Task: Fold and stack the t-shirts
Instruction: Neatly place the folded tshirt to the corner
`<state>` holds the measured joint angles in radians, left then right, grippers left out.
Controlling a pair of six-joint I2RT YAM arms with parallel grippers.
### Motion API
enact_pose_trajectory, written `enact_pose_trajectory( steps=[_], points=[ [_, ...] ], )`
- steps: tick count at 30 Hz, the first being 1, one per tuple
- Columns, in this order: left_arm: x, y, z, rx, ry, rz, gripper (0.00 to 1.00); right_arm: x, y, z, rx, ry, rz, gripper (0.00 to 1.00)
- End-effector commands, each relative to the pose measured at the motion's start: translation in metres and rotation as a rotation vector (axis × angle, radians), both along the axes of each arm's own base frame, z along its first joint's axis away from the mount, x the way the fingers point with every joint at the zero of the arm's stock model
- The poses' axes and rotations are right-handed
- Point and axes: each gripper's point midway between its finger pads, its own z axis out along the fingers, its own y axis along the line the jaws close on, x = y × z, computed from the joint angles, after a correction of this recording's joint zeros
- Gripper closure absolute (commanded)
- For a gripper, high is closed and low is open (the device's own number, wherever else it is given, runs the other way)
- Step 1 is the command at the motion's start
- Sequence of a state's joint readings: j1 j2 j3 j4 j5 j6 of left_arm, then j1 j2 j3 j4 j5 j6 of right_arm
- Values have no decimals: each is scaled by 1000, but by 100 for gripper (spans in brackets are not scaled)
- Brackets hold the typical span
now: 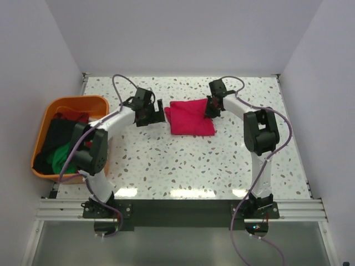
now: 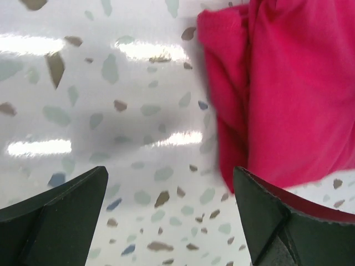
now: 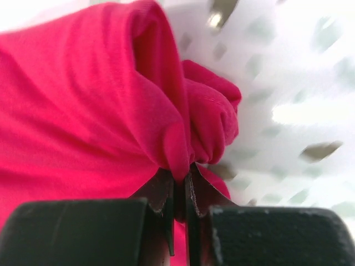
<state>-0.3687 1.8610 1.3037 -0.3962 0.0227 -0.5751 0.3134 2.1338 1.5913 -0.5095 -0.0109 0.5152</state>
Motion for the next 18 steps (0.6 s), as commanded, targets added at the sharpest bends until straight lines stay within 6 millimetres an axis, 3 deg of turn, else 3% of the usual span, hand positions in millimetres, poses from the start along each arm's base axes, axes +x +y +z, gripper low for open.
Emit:
enact_pose_trajectory(
  steps=[1,2,3,4,5,6,7,13,18],
  points=[
    [-6,17,67,10,-183,10,0,43,-53,3,-87,-56,-98,100],
    [-13,21,65,20,-182,16,0,59,-71,16,-101,-89,-120,100],
    [-17,24,79,8,-212,24,0,64,-83,18,-131,-93,-110,100],
    [-24,27,75,14,-200,28,0,67,-103,13,-144,-71,-129,100],
    [-27,29,83,9,-217,38,0,80,-114,24,-151,-96,-131,100],
    [-29,32,83,14,-217,47,0,79,-126,23,-164,-70,-137,100],
    [-33,35,80,26,-206,54,0,92,-147,29,-176,-84,-164,100],
    [-34,54,81,109,-194,105,0,104,-226,50,-298,-71,-224,100],
    [-27,53,85,112,-206,94,0,116,-270,64,-333,-110,-272,100]
  ],
)
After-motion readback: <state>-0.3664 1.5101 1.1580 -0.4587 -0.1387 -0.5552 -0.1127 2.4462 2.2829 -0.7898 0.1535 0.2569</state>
